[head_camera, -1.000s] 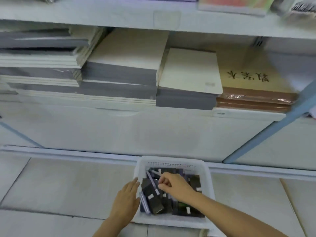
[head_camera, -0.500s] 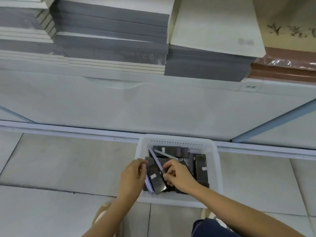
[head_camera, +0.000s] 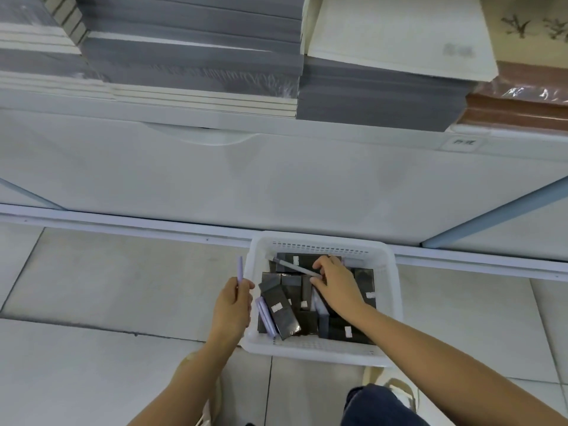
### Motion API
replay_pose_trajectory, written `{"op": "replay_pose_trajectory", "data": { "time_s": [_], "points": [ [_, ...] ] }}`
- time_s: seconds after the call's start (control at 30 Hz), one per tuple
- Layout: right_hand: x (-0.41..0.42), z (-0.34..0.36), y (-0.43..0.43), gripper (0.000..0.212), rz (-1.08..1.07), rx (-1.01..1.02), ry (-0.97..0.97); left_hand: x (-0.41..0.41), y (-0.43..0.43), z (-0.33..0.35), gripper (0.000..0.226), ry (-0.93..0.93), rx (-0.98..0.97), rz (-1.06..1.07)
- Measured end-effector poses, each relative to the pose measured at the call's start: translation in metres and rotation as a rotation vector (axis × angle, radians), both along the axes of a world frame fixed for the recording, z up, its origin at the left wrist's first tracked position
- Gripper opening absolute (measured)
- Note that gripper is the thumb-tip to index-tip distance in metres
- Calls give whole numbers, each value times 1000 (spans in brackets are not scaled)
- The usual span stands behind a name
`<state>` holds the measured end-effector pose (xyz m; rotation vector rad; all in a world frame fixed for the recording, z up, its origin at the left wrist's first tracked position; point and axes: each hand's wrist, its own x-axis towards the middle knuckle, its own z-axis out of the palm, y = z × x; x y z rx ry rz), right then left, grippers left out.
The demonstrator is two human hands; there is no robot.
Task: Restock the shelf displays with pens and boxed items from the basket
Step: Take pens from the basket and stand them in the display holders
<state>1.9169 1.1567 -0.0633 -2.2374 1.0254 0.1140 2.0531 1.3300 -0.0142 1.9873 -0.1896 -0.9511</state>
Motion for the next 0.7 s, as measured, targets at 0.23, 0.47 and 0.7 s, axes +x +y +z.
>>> {"op": "replay_pose_trajectory", "data": {
  "time_s": [0.23,0.47,0.7],
  "points": [
    [8,0,-1,8,-55,140,-57,1,0,-3,24,7,4,-21],
    [8,45,34,8,104,657,-184,-9,-15,2,21,164,-163,24],
    [24,36,52,28,218,397,-138,9,5,-5,24,-30,-68,199]
  ]
}}
